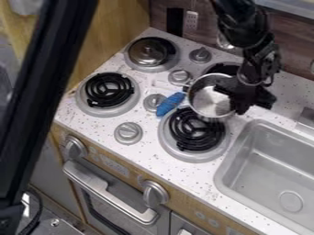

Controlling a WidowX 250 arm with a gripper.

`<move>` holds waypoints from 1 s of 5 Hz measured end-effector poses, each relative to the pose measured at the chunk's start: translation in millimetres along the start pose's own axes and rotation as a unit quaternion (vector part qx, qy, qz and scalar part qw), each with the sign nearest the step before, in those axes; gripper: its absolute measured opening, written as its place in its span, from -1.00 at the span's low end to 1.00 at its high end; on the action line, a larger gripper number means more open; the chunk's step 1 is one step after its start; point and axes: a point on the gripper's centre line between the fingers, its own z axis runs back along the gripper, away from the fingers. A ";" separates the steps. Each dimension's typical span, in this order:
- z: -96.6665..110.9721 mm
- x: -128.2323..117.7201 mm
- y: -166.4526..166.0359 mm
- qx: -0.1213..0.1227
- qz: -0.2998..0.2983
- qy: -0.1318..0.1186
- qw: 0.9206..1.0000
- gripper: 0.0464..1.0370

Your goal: Move the silver pot to the top right burner

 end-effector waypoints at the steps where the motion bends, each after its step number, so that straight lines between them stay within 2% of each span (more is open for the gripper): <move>1: -12.6 23.6 -2.8 0.013 -0.022 -0.027 0.999 -0.95; 2: -22.5 39.0 -2.5 0.025 -0.037 -0.045 0.998 -0.95; 3: -35.8 49.0 -2.8 0.025 -0.044 -0.047 0.998 -0.95; 5: -43.8 77.7 -2.7 0.015 -0.062 -0.063 0.996 -0.95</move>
